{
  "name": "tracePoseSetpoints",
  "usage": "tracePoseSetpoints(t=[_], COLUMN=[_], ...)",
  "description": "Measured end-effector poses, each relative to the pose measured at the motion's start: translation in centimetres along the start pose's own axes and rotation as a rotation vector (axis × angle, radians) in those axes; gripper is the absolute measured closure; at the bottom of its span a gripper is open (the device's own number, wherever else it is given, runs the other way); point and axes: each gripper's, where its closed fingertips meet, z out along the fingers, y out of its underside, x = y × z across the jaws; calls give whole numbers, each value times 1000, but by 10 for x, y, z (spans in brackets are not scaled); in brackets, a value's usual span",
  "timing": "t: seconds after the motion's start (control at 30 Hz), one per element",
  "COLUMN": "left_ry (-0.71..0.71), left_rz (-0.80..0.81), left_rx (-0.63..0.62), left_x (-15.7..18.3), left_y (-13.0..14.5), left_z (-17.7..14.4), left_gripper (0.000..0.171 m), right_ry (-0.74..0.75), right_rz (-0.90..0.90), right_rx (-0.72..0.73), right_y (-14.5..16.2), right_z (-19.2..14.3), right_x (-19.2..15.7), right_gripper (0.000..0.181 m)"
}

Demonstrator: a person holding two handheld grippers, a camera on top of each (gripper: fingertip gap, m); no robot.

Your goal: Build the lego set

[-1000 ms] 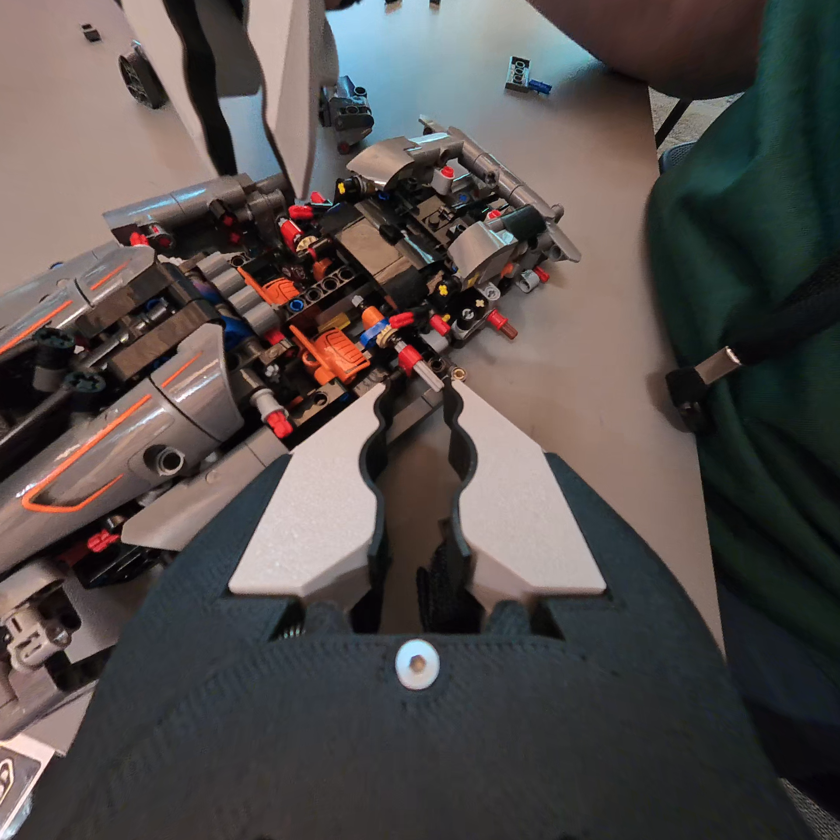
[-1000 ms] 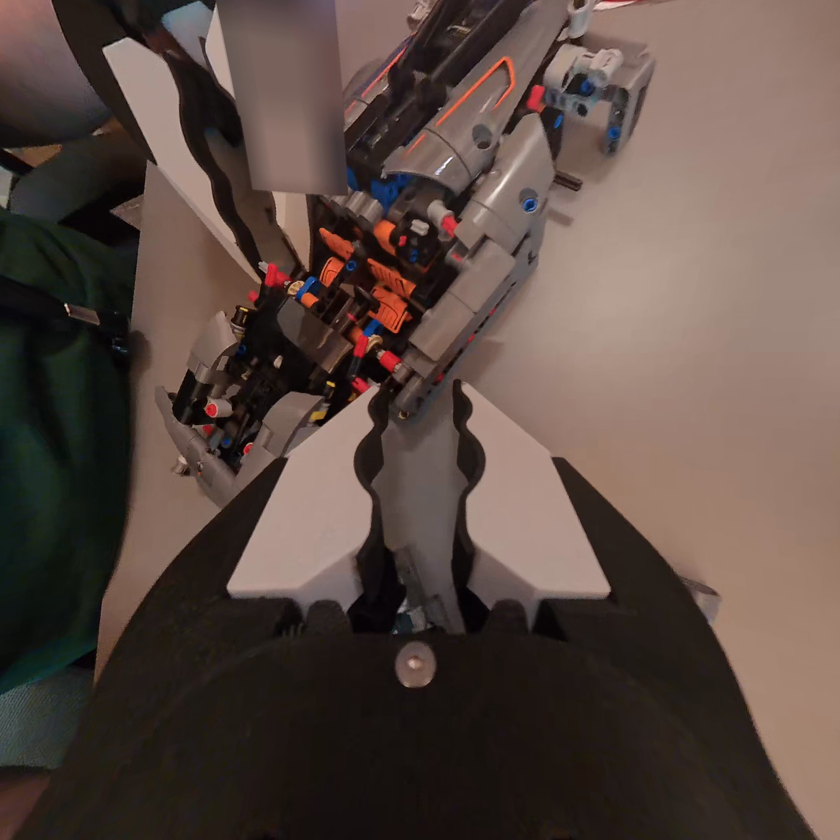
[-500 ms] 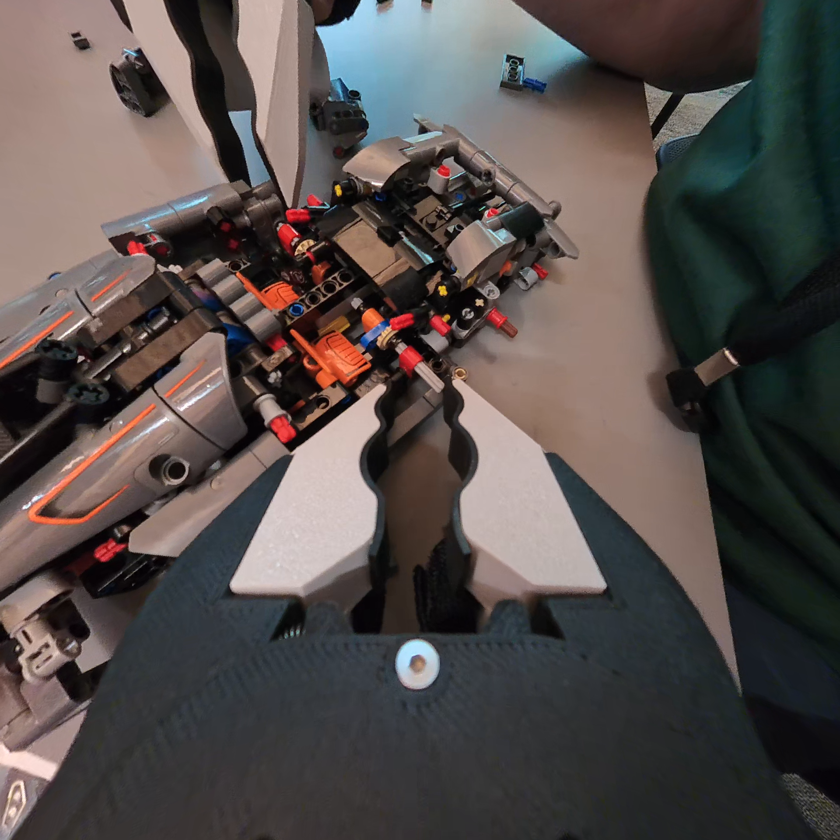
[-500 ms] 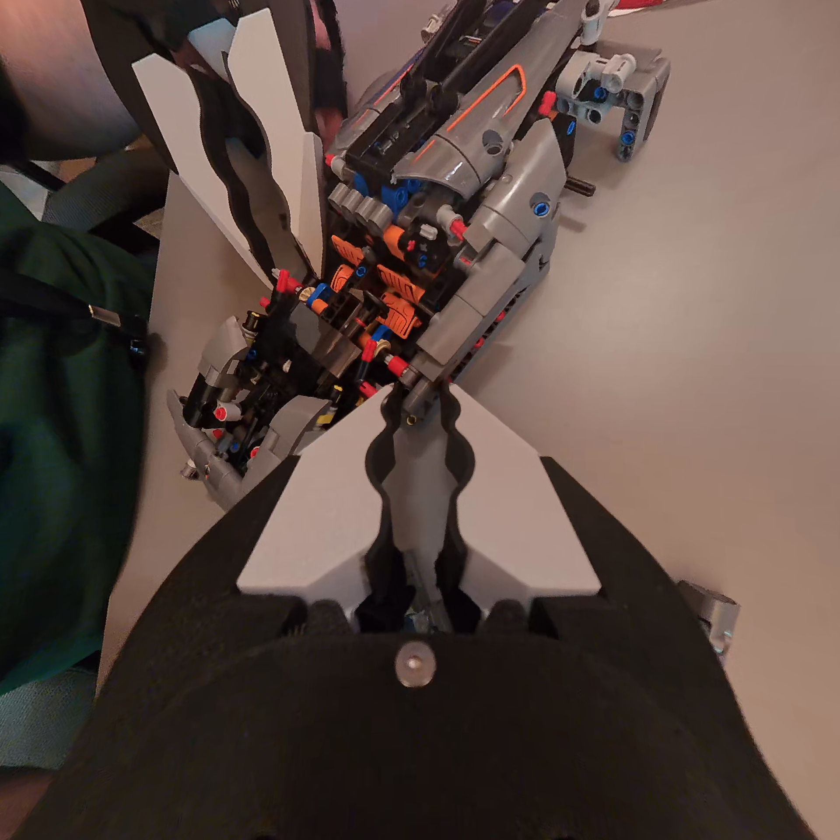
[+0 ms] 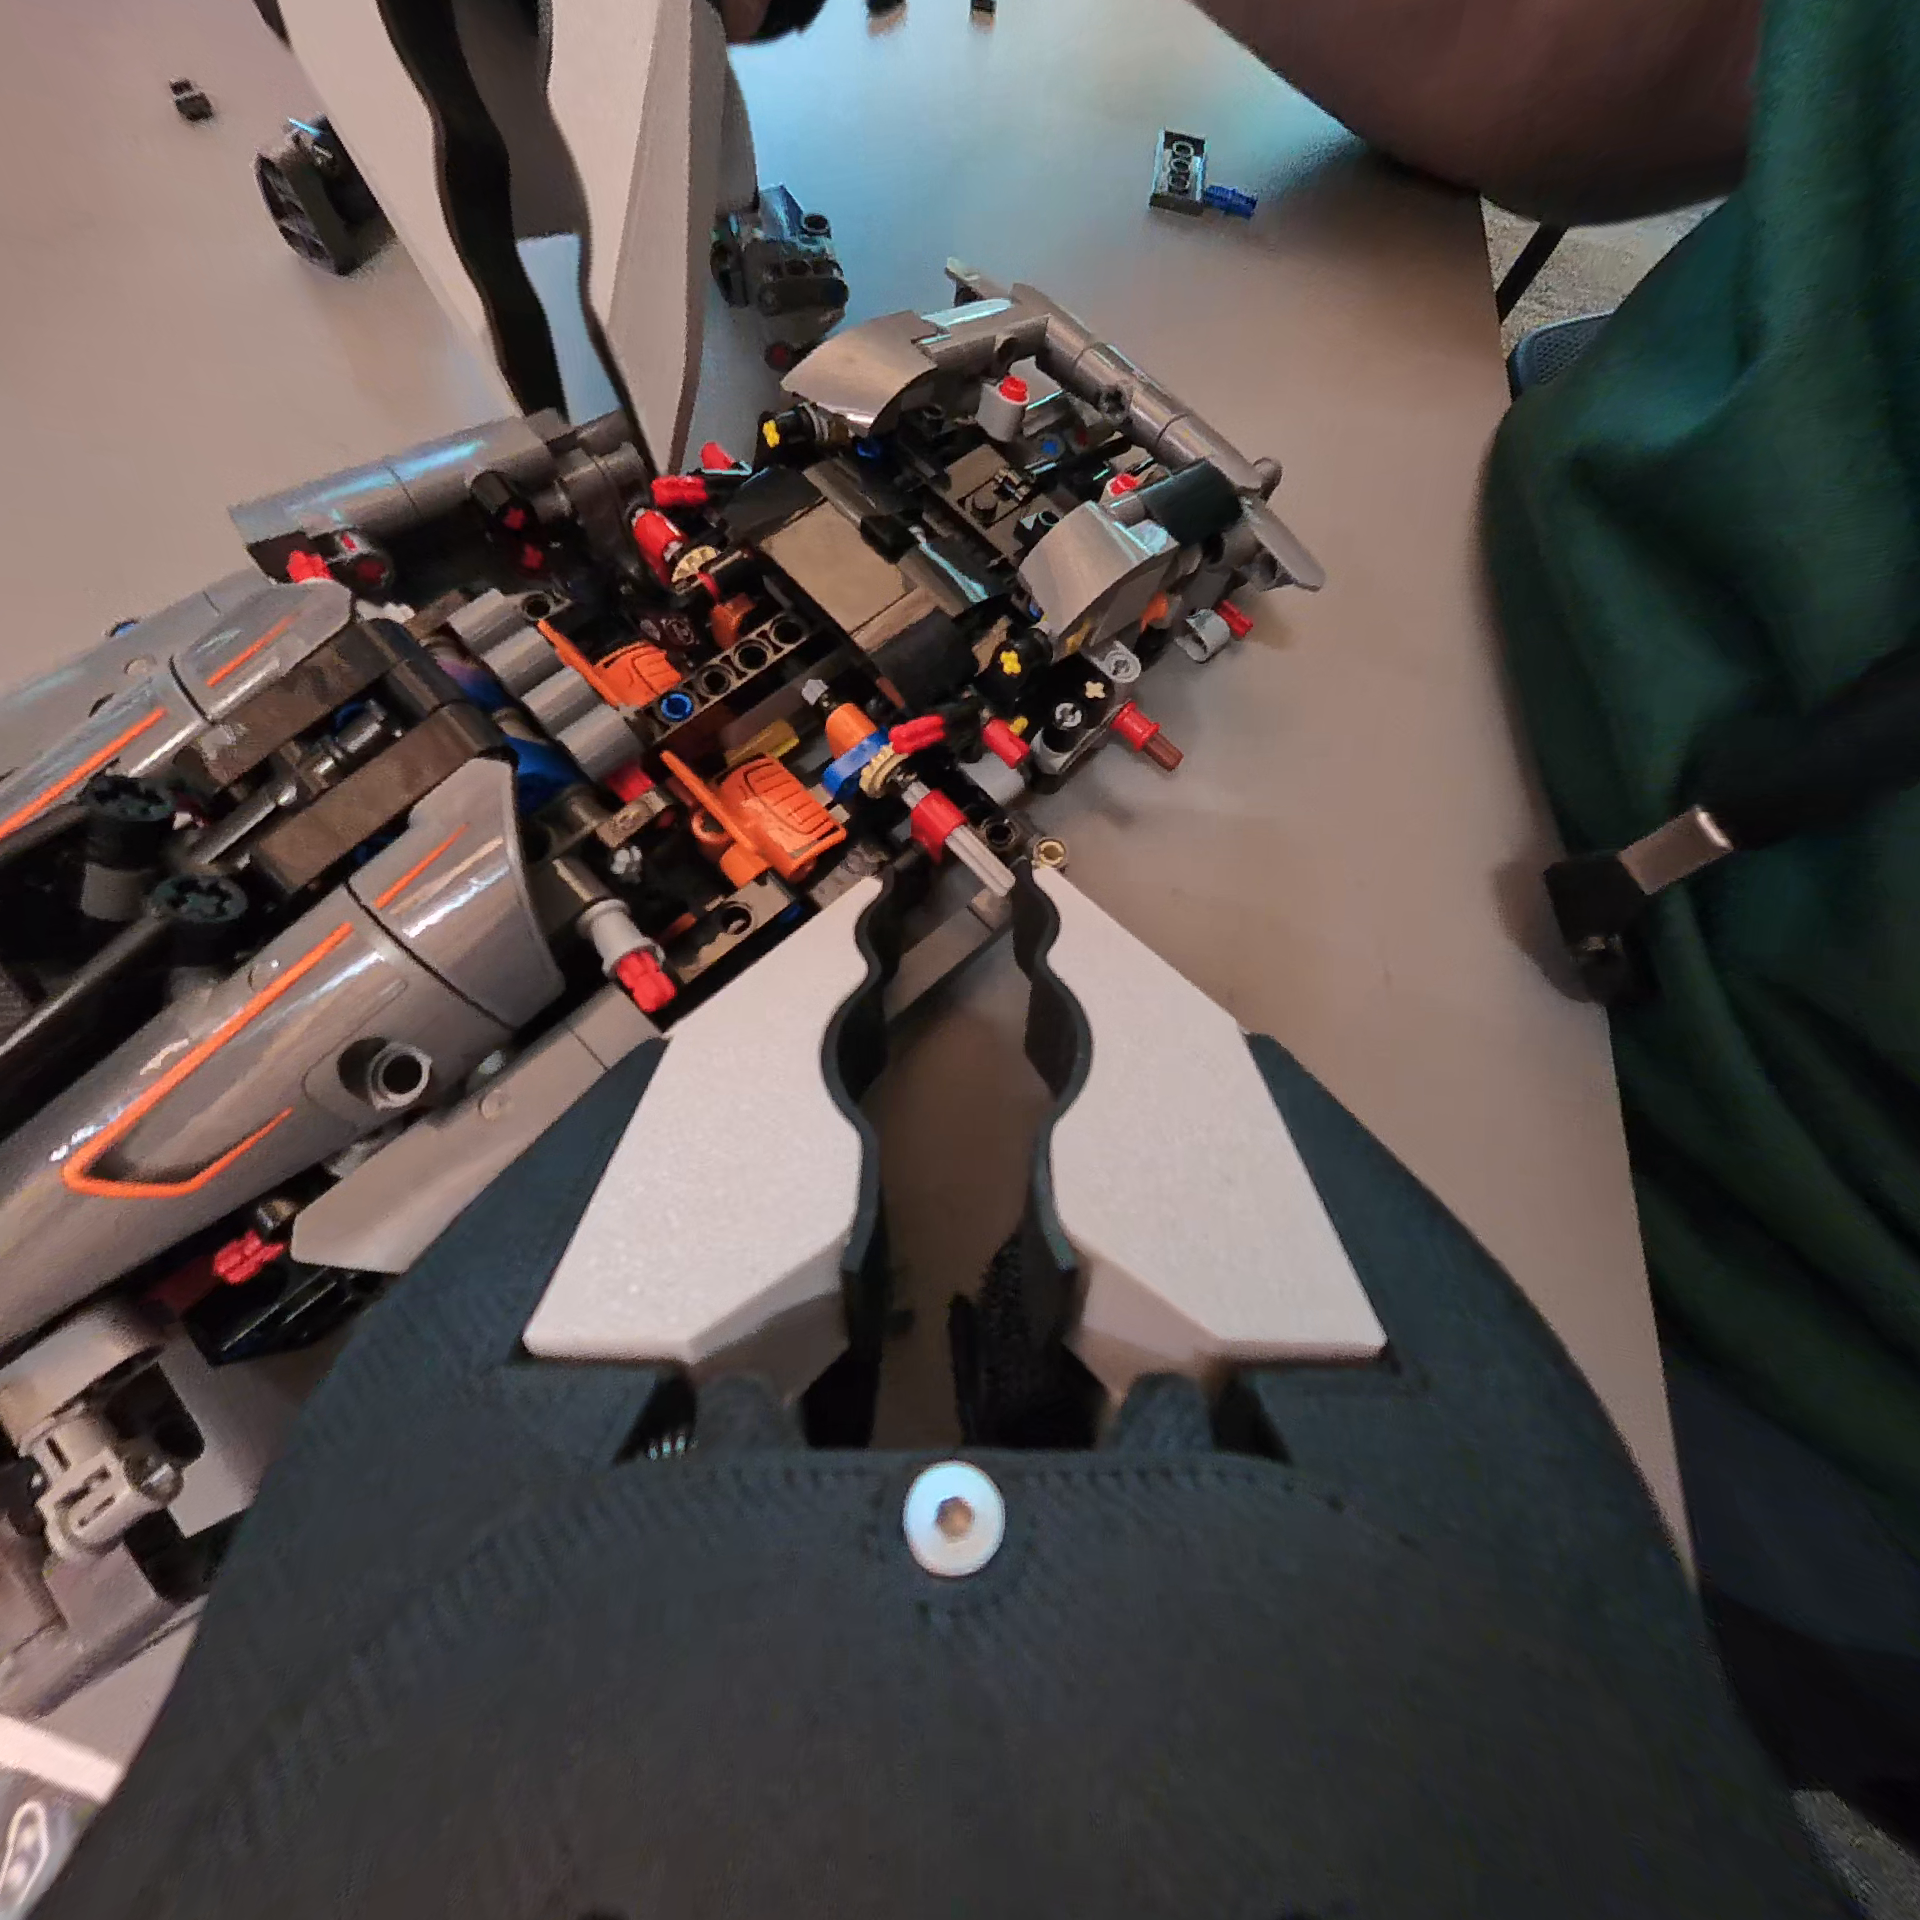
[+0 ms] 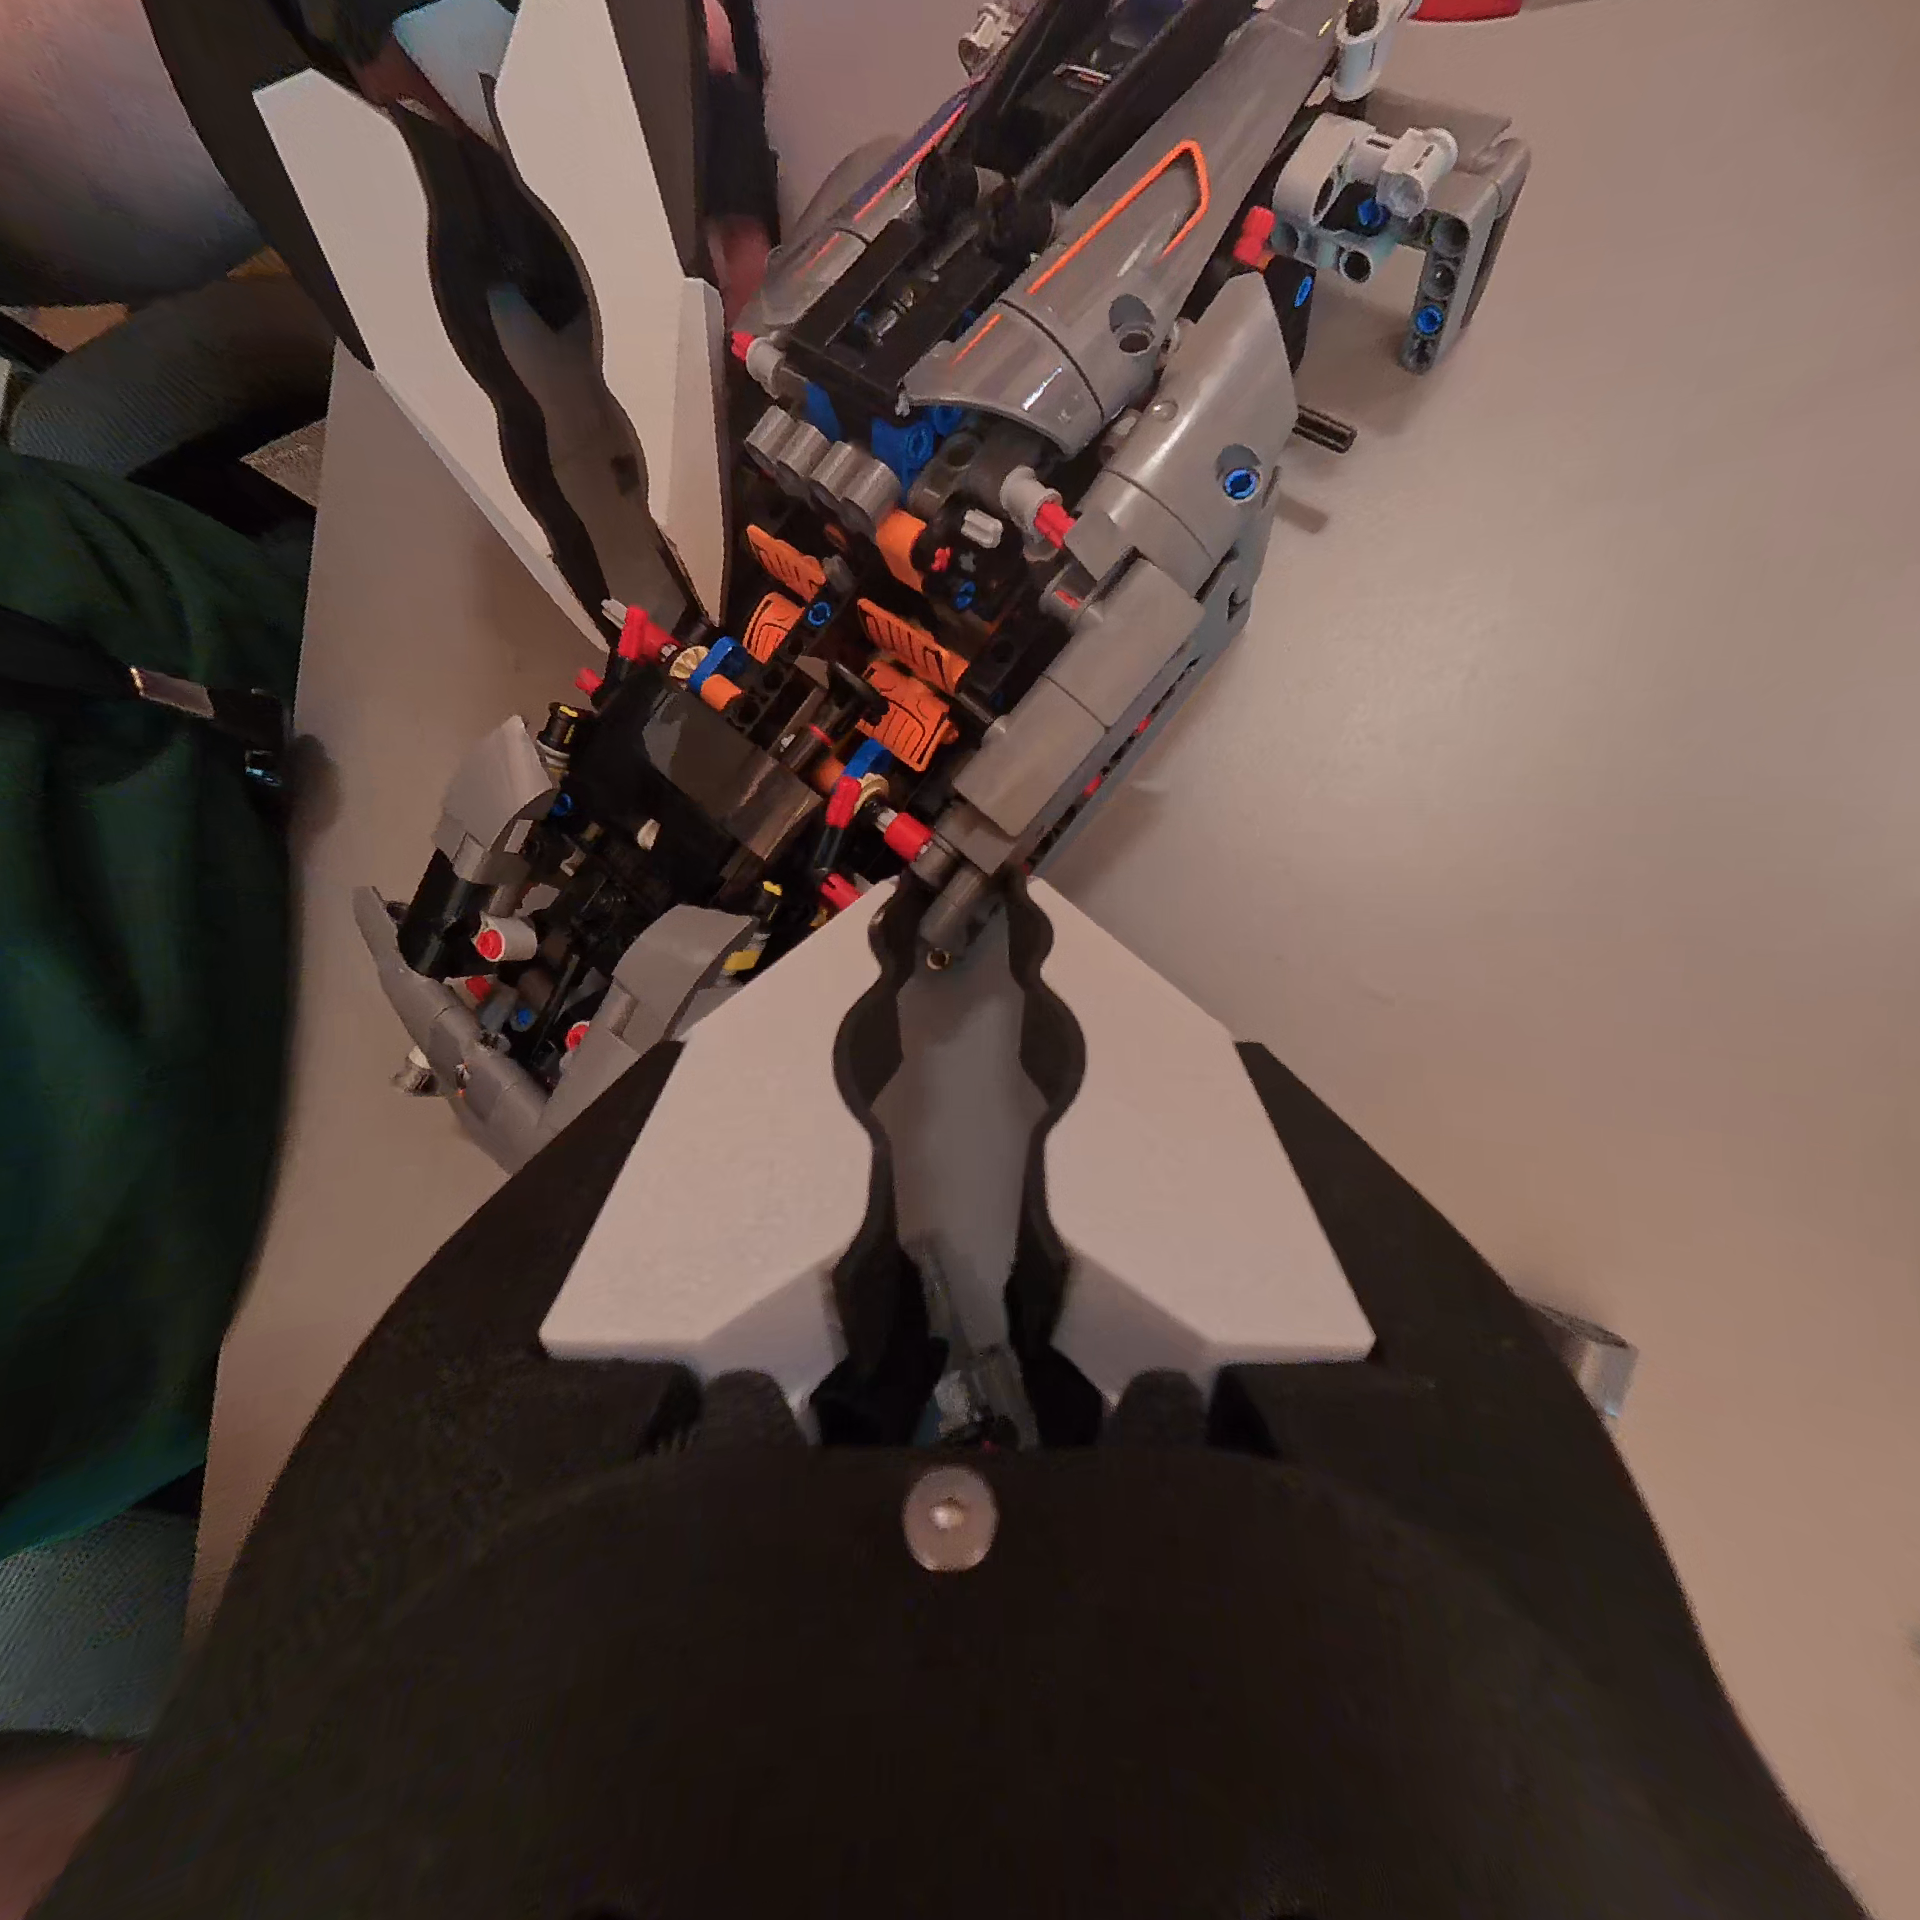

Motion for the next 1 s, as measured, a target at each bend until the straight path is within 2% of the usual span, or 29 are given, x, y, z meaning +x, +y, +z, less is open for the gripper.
tracePoseSetpoints(t=[0.1,0.23,0.4,0.53,0.63,0.73,0.77,0.83,0.93,1.0], left_ry=[-9,-27,-80,-145,-244,-371,-421,-489,-533,-545], left_rz=[-18,-33,-44,-19,8,20,23,25,-2,-27], left_rx=[2,22,59,156,198,138,108,73,49,7], left_x=[0,2,5,2,-11,-34,-43,-58,-70,-76], left_y=[0,-1,-6,-34,-56,-63,-62,-64,-68,-63], left_z=[0,-5,-19,-35,-41,-37,-36,-33,-27,-24], left_gripper=[152,151,150,151,148,143,141,139,136,130], right_ry=[29,110,144,109,104,86,104,83,85,100], right_rz=[34,66,103,126,146,183,189,203,217,209], right_rx=[9,78,74,66,77,104,107,122,150,151], right_y=[-3,-24,-35,-36,-36,-36,-35,-35,-36,-35], right_z=[-8,-13,4,10,8,7,5,5,3,1], right_x=[5,13,21,17,17,18,22,21,23,26], right_gripper=[161,153,143,144,147,151,162,161,149,151])
